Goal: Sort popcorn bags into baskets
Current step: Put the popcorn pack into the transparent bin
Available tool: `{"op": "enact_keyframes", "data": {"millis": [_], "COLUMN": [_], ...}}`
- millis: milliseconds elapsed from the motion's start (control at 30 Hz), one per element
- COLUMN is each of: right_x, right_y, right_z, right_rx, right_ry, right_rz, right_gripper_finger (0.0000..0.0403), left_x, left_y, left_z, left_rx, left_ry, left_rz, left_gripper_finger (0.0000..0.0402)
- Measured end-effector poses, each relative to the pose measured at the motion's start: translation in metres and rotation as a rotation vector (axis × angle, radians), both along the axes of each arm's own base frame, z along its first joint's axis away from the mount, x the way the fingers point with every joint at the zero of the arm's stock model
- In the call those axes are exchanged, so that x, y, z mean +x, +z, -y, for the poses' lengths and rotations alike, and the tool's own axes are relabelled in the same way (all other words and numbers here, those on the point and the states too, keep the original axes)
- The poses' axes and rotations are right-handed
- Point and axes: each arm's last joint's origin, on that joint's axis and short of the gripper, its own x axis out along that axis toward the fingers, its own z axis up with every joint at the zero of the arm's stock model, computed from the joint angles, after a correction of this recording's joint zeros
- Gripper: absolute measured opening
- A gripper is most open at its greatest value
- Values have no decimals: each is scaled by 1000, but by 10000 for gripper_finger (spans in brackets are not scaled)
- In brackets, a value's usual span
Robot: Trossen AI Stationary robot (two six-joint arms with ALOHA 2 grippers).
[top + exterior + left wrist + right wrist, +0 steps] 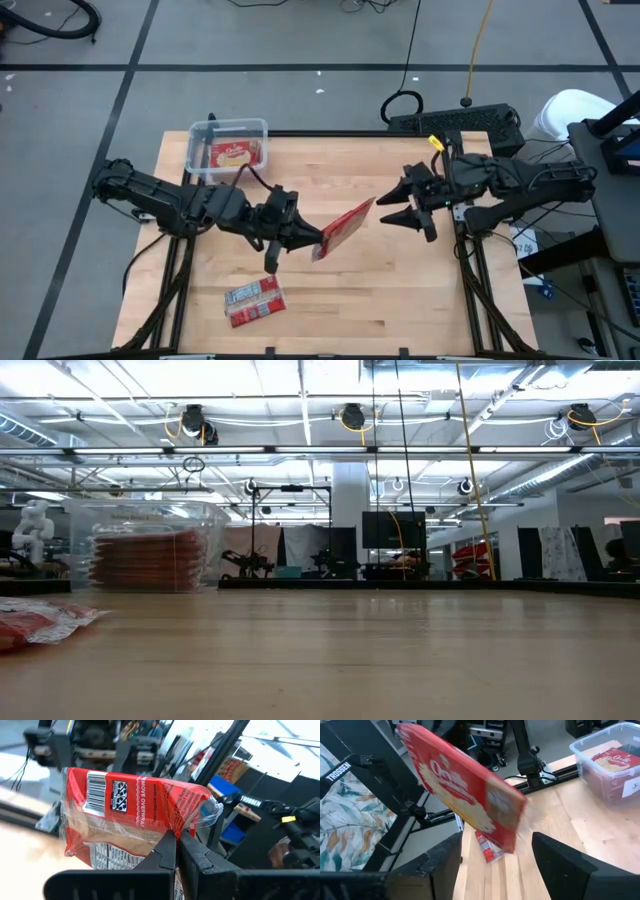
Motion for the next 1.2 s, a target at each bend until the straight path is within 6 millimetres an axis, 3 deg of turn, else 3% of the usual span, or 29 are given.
{"op": "enact_keyframes", "data": {"millis": [167, 300, 567, 800, 967, 1200], "right_x": [2, 11, 26, 24, 23, 23], "right_y": [-2, -15, -39, -53, -53, -53], "right_z": [0, -2, -4, -4, -5, -6], "right_rx": [1, 44, 153, 268, 290, 289], "right_ry": [-3, -8, -10, 7, 71, 84], "right_rz": [5, 54, 333, 553, 558, 558], "right_gripper_finger": [237, 237, 238, 233, 192, 101], "left_x": [0, -1, -1, -1, 1, 3], "left_y": [8, 14, 17, 17, 16, 16], "left_z": [0, -1, -1, -3, -8, -16], "left_rx": [18, 28, 39, 56, 59, 63], "left_ry": [3, 6, 9, 16, 34, 60], "left_rz": [94, 151, 187, 189, 186, 180], "left_gripper_finger": [4, 8, 8, 5, 13, 5]}}
